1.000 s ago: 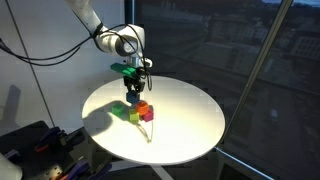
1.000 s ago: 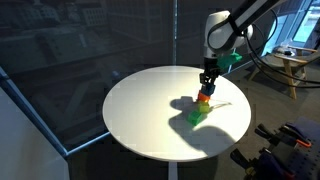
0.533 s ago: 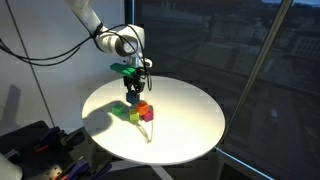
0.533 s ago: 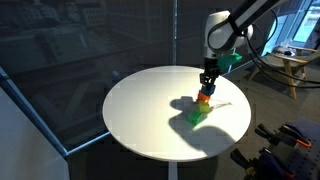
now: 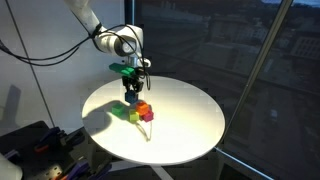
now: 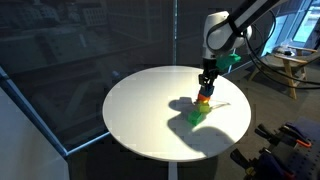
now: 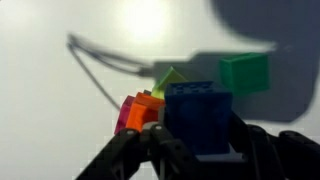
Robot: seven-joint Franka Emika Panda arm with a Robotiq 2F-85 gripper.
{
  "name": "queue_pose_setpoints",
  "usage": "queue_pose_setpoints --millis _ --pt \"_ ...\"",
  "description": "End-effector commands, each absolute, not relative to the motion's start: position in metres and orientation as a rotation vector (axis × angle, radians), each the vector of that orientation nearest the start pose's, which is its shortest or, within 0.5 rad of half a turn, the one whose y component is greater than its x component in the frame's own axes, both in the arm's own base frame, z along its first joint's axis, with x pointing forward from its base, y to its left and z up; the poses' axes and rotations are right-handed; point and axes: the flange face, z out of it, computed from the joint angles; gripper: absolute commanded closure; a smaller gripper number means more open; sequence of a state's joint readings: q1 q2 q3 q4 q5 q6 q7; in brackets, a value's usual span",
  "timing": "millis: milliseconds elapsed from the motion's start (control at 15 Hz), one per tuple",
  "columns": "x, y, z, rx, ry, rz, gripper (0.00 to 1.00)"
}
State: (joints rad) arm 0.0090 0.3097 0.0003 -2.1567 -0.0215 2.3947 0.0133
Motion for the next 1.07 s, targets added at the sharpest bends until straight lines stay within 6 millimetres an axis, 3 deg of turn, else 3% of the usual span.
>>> queue_pose_setpoints --millis 0,1000 --pt "0.556 0.020 0.253 -3.158 -0.117 0.085 0.69" --pt "0.543 0.082 0.246 -3.185 -0.368 0.108 0.69"
